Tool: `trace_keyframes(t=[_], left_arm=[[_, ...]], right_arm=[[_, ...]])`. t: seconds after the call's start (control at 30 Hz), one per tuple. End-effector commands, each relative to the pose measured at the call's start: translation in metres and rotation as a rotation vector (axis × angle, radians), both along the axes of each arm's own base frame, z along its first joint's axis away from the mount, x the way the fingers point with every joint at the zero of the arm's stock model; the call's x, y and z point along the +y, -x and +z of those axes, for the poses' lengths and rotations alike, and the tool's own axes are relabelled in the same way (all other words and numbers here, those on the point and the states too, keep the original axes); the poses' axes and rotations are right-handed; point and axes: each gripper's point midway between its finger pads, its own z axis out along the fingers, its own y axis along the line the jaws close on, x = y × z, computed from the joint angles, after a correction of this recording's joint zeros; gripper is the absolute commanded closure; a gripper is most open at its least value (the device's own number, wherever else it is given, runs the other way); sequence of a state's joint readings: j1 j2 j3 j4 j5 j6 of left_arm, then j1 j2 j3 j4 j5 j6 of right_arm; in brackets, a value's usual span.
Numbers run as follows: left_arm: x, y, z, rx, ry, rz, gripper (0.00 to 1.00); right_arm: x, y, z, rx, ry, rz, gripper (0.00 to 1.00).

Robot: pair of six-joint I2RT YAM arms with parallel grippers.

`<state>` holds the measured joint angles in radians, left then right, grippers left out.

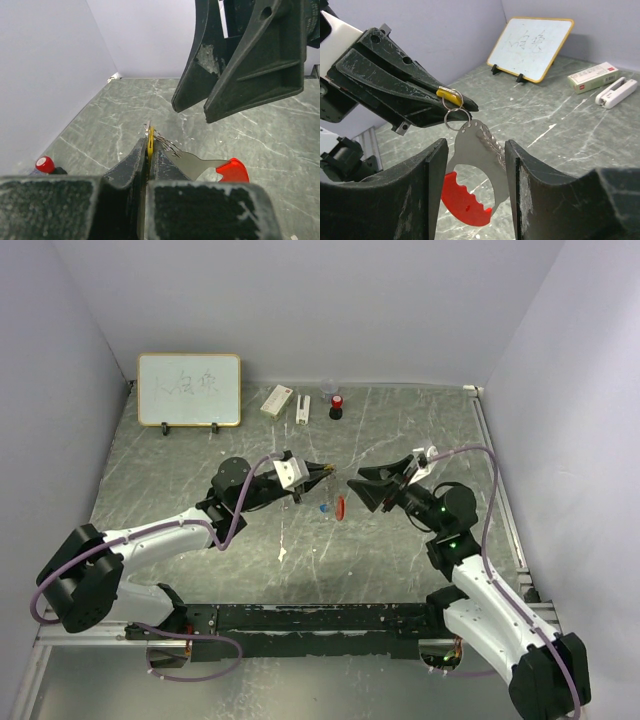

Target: Put the keys on the keyring

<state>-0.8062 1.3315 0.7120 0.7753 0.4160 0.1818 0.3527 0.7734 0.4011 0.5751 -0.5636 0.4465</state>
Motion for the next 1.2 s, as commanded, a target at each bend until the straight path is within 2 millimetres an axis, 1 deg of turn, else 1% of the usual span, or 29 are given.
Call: trace_keyframes(t=[0.0,0.1,0.23,0.3,0.37,0.57,0.73,0.8,0.83,0.9,1.17], left_arm=[[0.000,0.013,0.016,-0.027,0.058,-0.060,0.93],[0.002,0.016,0.015,-0.041,0.057,-0.063,0.93],[0.003,0.017,0.016,-0.047,0.053,-0.069,0.93],[0.003,0.016,0.016,-0.047,0.054,-0.064,0.93],[0.003,0.012,0.017,-0.039,0.055,-0.045,0.93],[0.002,0.001,0.012,0.002,0.027,-0.002,0.93],[-0.003,-0.003,0.010,0.019,0.010,-0.004,0.93],[-0.004,-0.004,0.010,0.021,0.006,-0.006,0.93],[-0.005,-0.004,0.010,0.024,0.005,-0.005,0.93],[-0.006,-0.005,0.011,0.025,0.005,-0.006,0.93],[-0.007,-0.004,0.012,0.025,0.001,-0.015,0.93]], right_arm=[[0.006,0.006,0.006,0.007,-0.071,0.061,0.52],[0.013,0.011,0.004,0.012,-0.090,0.114,0.53],[0.017,0.012,0.006,0.009,-0.095,0.141,0.53],[0.020,0.013,0.008,0.006,-0.091,0.144,0.54],[0.023,0.014,0.011,-0.003,-0.081,0.146,0.58],[0.030,0.019,0.011,-0.044,-0.005,0.135,0.67],[0.033,0.018,0.014,-0.089,0.063,0.119,0.71],[0.034,0.014,0.012,-0.080,0.087,0.110,0.73],[0.039,0.018,0.010,-0.072,0.095,0.130,0.74],[0.042,0.017,0.009,-0.062,0.106,0.134,0.75],[0.043,0.012,0.002,-0.042,0.118,0.105,0.76]])
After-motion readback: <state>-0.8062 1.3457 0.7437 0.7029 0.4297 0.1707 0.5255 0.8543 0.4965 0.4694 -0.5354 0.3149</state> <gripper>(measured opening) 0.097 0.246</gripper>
